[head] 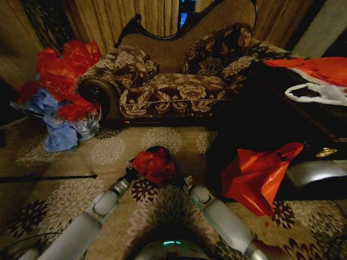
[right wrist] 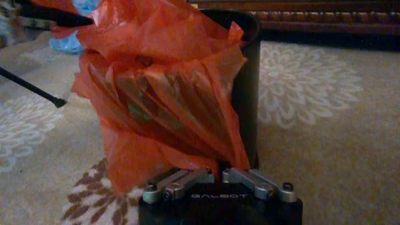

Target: Place a garbage bag over the trash bin.

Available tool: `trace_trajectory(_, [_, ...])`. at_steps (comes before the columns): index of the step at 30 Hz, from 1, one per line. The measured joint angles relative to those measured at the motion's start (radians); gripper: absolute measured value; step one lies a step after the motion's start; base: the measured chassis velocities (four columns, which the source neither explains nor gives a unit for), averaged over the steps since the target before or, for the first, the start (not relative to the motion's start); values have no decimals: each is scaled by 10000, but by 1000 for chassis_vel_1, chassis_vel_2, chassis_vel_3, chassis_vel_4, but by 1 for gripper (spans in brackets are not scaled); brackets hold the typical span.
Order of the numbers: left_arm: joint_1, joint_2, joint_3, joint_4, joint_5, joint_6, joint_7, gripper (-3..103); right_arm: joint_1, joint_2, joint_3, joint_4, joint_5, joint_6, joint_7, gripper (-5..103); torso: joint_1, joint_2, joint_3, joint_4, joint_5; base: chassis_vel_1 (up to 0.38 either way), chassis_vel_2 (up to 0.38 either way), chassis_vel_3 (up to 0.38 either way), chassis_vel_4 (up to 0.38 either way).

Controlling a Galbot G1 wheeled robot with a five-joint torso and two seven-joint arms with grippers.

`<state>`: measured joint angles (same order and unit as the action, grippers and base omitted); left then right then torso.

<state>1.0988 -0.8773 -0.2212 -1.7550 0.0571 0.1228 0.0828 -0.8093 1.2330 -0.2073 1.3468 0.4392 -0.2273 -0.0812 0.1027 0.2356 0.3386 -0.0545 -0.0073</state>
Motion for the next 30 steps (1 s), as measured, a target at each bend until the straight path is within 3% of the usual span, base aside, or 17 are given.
trace_trajectory(7, [-612,-94,808,205,-60,101,297,100,-93,-91,115,64,0,18,-36,0,0,0,1,0,-3,0,0,0,0])
trace_trajectory(12, [-366,338,746,-287,195,93,1053,100,-93,-25,195,53,-3,18,-36,0,0,0,1,3,0,0,0,0,0])
trace_trajectory(19, [-447,499,704,-227,323,-16,1561,100,-78,54,211,-16,-46,16,-13,0,0,0,1,3,1,0,0,0,0])
trace_trajectory(25, [-1059,109,1137,571,450,-169,1661,100,-63,30,182,16,-37,-10,57,0,0,0,1,0,-3,0,0,0,0])
trace_trajectory(30, [-1631,-228,1466,1128,581,-427,2198,97,-36,-30,196,45,-20,-22,81,0,-3,1,-2,2,3,0,0,0,0])
